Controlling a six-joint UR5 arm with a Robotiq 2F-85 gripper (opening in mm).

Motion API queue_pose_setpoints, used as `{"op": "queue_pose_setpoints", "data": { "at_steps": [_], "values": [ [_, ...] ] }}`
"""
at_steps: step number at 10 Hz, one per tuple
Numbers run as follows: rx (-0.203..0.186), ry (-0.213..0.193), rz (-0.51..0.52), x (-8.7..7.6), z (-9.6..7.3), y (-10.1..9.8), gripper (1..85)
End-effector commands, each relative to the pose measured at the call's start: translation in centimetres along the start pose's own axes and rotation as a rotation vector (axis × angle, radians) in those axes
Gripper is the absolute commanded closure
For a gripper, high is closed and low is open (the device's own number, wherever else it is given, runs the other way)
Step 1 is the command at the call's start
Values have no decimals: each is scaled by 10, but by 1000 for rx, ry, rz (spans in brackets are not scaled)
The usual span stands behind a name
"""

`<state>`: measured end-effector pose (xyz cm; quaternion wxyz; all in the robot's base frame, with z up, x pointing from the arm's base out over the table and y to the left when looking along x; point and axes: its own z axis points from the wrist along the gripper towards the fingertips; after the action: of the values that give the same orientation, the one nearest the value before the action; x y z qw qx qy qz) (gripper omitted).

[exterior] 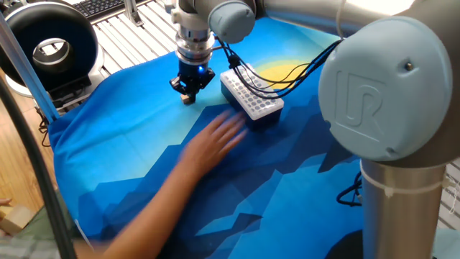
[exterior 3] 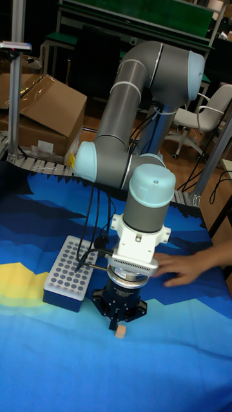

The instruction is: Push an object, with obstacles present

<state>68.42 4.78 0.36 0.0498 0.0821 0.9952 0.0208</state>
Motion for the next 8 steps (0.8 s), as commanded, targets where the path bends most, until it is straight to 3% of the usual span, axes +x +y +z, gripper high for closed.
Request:
{"op": "queue_pose_setpoints", "data": {
  "at_steps": [1,2,5,6,7,8],
  "values": [
    [68,1,-94,-16,-12,-32,847],
    [47,4,-101,-22,-13,-33,847],
    [43,-13,-100,-32,-1,-32,847],
    [55,-14,-100,-29,-1,-31,847],
    [117,-15,-152,-32,-2,-49,847],
    [125,-14,-167,-34,-4,-53,847]
  ]
}}
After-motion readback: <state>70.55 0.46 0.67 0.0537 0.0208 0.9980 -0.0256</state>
